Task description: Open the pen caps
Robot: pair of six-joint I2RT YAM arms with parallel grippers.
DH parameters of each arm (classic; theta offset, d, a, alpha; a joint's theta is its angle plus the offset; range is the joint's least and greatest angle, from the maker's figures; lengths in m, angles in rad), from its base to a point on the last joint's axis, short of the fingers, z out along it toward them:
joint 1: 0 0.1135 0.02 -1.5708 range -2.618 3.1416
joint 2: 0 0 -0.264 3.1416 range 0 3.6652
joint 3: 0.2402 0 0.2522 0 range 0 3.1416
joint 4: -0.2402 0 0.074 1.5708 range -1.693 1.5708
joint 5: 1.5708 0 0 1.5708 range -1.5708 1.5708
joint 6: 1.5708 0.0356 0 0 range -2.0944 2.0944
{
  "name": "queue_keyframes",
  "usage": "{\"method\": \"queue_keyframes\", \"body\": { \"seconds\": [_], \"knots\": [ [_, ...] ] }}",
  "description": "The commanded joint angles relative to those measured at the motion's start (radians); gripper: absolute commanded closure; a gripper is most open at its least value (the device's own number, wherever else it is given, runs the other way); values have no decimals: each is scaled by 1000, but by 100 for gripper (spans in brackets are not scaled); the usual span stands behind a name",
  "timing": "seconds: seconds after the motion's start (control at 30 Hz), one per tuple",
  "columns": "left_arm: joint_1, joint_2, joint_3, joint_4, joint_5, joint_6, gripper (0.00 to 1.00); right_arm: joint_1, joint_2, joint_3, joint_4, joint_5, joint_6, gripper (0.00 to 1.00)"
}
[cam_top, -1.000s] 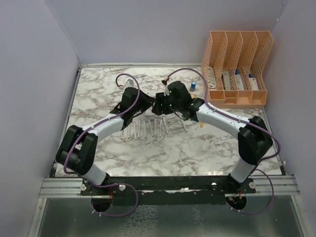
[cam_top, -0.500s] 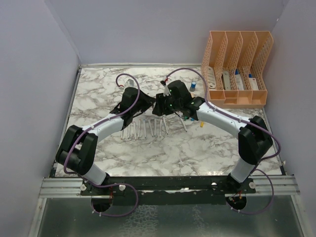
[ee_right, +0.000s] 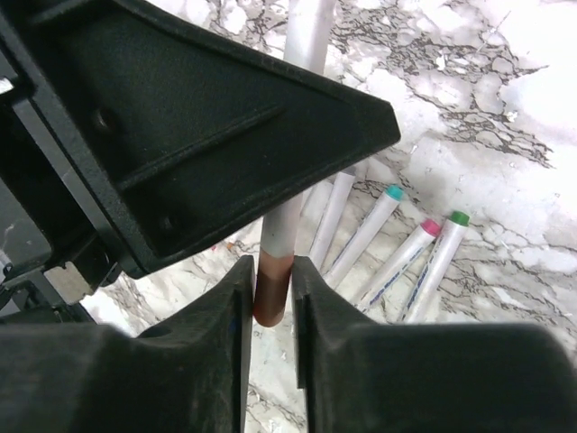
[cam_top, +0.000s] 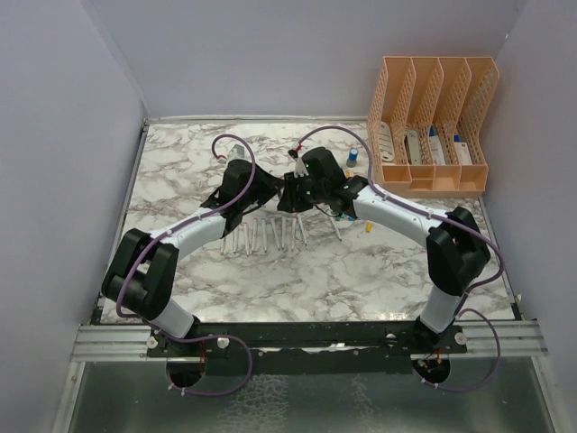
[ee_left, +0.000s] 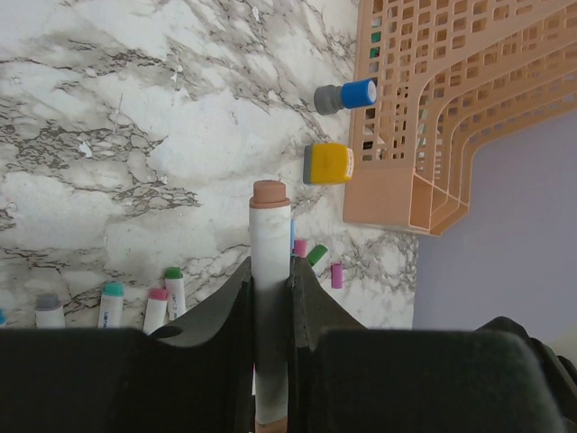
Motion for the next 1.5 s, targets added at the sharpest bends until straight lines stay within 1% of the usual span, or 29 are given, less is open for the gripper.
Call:
{"method": "queue_keyframes", "body": {
  "seconds": [0.0, 0.03, 0.07, 0.1, 0.23, 0.47, 0.57, 0.7, 0.83, 0.9, 0.97, 1.07, 1.17, 1.3, 1.47],
  "knots": [
    [-5, -5, 22, 40, 12, 1, 100, -3, 3, 20, 22, -17, 7, 86],
    [-5, -4, 23, 39, 10, 0, 100, -3, 1, 18, 19, -14, 7, 93],
    [-5, -2, 24, 39, 6, 1, 100, -3, -2, 18, 15, -11, 7, 97],
    [-5, -2, 26, 40, 1, 3, 100, -3, -5, 18, 7, -7, 7, 98],
    [-2, 21, 63, 36, -30, 29, 100, -3, -29, 0, -33, 6, 4, 99],
    [26, 147, 239, -2, -56, 93, 100, -3, -142, -128, -81, 18, 11, 99],
    [40, 224, 308, -12, -51, 105, 100, -3, -198, -177, -106, 47, 9, 99],
    [46, 265, 356, -20, -37, 110, 100, -9, -249, -211, -166, 126, 3, 99],
    [39, 283, 375, -53, 15, 123, 100, -41, -271, -223, -264, 269, 3, 99],
    [18, 289, 375, -83, 37, 137, 100, -83, -272, -230, -305, 328, 1, 99],
    [-16, 289, 370, -107, 47, 152, 100, -139, -274, -253, -316, 351, -8, 99],
    [-78, 292, 349, -120, 47, 163, 100, -215, -288, -283, -298, 351, -34, 99],
    [-127, 299, 324, -125, 44, 163, 100, -263, -281, -289, -291, 357, -62, 99],
    [-161, 306, 295, -124, 32, 163, 100, -299, -253, -296, -278, 358, -84, 98],
    [-188, 321, 281, -143, 11, 179, 100, -327, -220, -305, -256, 330, -97, 94]
  ]
}}
